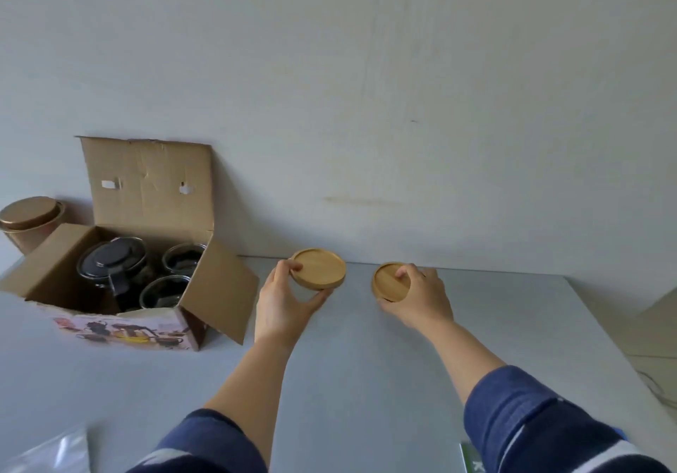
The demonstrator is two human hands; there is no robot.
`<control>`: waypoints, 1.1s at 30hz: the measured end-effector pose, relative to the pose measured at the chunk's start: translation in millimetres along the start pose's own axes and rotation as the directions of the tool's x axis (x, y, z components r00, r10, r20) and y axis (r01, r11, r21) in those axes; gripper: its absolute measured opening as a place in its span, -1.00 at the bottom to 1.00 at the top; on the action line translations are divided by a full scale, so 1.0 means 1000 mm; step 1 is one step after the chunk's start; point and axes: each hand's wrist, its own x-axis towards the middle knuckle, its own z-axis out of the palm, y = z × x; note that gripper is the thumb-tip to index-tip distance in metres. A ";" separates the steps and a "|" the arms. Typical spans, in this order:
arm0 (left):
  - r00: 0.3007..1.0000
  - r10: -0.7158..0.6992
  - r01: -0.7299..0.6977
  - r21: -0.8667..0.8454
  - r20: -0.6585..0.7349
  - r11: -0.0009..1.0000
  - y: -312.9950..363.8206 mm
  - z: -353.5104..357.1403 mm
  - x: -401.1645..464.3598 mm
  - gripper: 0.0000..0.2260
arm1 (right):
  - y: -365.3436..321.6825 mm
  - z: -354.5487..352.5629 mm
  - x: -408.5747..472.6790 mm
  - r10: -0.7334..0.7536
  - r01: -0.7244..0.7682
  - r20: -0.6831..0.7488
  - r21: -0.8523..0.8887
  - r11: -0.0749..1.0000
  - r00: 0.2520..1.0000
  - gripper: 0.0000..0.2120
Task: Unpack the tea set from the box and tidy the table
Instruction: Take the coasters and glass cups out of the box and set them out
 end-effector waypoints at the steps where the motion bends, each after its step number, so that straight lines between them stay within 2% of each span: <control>1: 1.000 -0.015 0.015 -0.006 0.015 1.000 0.000 0.017 0.002 -0.51 | 0.013 0.002 0.009 0.014 -0.014 0.006 -0.014 1.000 1.000 -0.50; 6: 0.994 -0.073 0.076 -0.034 0.076 0.997 -0.013 0.085 0.015 -0.51 | 0.060 0.015 0.051 0.082 -0.084 -0.023 -0.075 0.994 0.996 -0.49; 10: 0.976 -0.137 0.140 -0.006 0.168 0.990 -0.024 0.123 0.029 -0.50 | 0.080 0.026 0.082 0.081 -0.085 -0.041 -0.109 0.990 0.996 -0.47; 14: 0.982 -0.122 0.091 0.200 0.145 0.976 -0.033 0.139 0.037 -0.45 | 0.088 0.037 0.099 0.058 -0.059 -0.021 -0.105 0.993 0.998 -0.46; 16: 0.983 -0.103 0.066 0.236 0.149 0.969 -0.034 0.140 0.037 -0.35 | 0.092 0.041 0.100 0.047 -0.051 -0.041 -0.094 0.994 0.998 -0.45; 18: 0.976 -0.112 0.051 0.301 0.188 0.952 -0.031 0.141 0.038 -0.12 | 0.095 0.043 0.099 0.037 -0.041 -0.040 -0.091 0.995 0.998 -0.40; 21: 0.971 -0.151 0.076 0.357 0.187 0.931 -0.021 0.144 0.041 0.06 | 0.094 0.041 0.099 0.046 -0.046 -0.001 -0.073 0.996 0.999 -0.22; 23: 0.978 -0.130 0.064 0.366 0.161 0.928 -0.014 0.149 0.043 0.04 | 0.093 0.038 0.100 0.060 -0.061 -0.009 -0.024 0.998 0.998 -0.20; 28: 0.980 -0.078 -0.021 0.494 0.180 0.869 0.005 0.152 0.045 0.00 | 0.091 0.023 0.094 0.061 -0.063 -0.048 -0.040 0.997 0.997 -0.23; 33: 0.989 -0.027 -0.046 0.470 0.147 0.882 0.016 0.140 0.011 -0.02 | 0.099 0.014 0.049 0.074 -0.074 -0.093 -0.002 0.997 0.993 -0.25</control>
